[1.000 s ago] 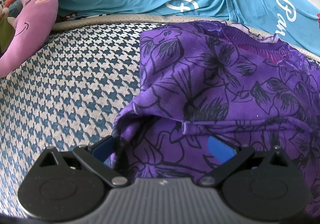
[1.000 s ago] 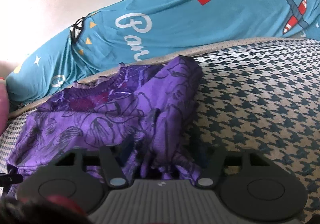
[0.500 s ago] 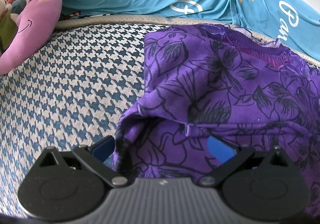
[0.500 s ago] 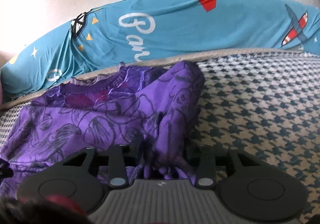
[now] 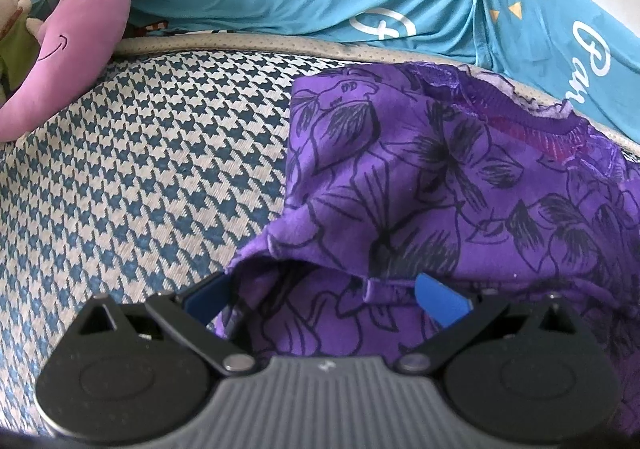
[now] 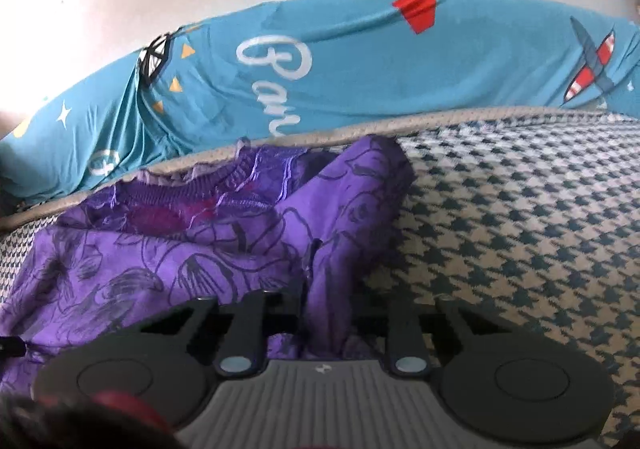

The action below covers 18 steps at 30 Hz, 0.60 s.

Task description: Fold clothes

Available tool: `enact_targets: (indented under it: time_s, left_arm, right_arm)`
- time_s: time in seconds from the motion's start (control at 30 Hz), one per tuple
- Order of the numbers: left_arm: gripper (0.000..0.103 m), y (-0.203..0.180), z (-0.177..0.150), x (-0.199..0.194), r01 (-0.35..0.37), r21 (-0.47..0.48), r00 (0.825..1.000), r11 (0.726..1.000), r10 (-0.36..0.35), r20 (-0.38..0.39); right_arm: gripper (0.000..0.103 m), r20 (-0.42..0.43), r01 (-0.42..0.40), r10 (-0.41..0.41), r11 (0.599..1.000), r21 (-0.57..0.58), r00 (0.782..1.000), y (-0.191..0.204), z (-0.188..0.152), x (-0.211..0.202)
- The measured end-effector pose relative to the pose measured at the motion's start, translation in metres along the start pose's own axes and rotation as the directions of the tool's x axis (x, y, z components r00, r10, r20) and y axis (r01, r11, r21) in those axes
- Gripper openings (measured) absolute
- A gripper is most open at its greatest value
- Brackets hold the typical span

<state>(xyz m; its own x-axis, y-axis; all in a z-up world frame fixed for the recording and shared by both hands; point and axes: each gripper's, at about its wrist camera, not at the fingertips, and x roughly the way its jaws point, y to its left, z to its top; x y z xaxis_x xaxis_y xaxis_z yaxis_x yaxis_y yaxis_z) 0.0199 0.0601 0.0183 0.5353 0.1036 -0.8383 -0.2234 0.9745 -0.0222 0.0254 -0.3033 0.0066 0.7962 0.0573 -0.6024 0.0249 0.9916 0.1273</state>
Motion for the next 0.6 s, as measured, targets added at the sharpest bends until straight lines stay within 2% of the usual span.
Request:
enact_targets:
  time_s: [0.13, 0.23, 0.37, 0.47, 0.53, 0.6]
  left_arm:
    - [0.103, 0.005, 0.001, 0.004, -0.034, 0.001, 0.999, 0.999, 0.034, -0.007]
    - [0.103, 0.013, 0.0, 0.006, -0.07, 0.0, 0.998, 0.998, 0.07, -0.004]
    - [0.103, 0.021, 0.0, 0.01, -0.141, -0.004, 0.99, 0.99, 0.141, -0.016]
    - [0.103, 0.027, 0.001, 0.011, -0.142, -0.01, 0.99, 0.99, 0.141, -0.018]
    - [0.103, 0.03, 0.0, 0.01, -0.133, -0.009, 0.991, 0.991, 0.133, -0.018]
    - [0.103, 0.031, -0.001, 0.007, -0.123, -0.006, 0.992, 0.992, 0.123, -0.006]
  right_arm:
    - [0.018, 0.054, 0.026, -0.024, 0.999, -0.035, 0.998, 0.006, 0.004, -0.016]
    - [0.018, 0.056, 0.029, -0.027, 0.999, -0.034, 0.998, 0.004, 0.005, -0.016]
    - [0.018, -0.031, 0.052, -0.052, 0.998, 0.019, 0.998, -0.004, -0.002, 0.003]
    - [0.024, -0.041, 0.054, -0.051, 0.997, 0.064, 0.998, -0.007, 0.002, 0.0]
    - [0.035, -0.034, 0.052, -0.049, 0.996, 0.079, 0.998, -0.008, 0.006, -0.008]
    - [0.037, -0.029, 0.036, -0.033, 0.994, 0.1, 0.999, -0.012, 0.008, -0.017]
